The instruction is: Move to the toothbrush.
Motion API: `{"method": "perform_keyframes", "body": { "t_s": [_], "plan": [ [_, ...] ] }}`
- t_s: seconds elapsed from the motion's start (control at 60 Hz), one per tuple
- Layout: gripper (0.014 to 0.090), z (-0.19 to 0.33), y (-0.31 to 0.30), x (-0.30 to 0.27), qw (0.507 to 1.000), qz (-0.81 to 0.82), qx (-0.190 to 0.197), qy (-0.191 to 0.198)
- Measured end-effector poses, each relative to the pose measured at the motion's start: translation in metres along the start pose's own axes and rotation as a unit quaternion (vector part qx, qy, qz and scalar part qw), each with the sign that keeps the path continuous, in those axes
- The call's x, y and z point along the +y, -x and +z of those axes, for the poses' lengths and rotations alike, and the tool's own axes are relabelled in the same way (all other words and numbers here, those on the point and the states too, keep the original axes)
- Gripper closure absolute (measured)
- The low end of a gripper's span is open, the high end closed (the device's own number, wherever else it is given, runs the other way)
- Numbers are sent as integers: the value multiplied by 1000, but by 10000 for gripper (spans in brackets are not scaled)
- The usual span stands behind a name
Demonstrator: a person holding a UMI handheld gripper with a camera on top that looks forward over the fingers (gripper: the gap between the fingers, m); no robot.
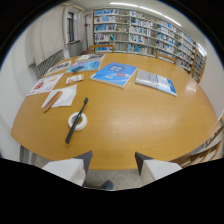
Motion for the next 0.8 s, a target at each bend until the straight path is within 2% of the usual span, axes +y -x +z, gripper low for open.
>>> {"method": "perform_keyframes", "body": {
  "t_s": [0.367,0.8],
  "plan": [
    [207,-2,34,4,1000,-5,-11,6],
    [203,10,127,-4,999,-20,-37,11]
  ]
}}
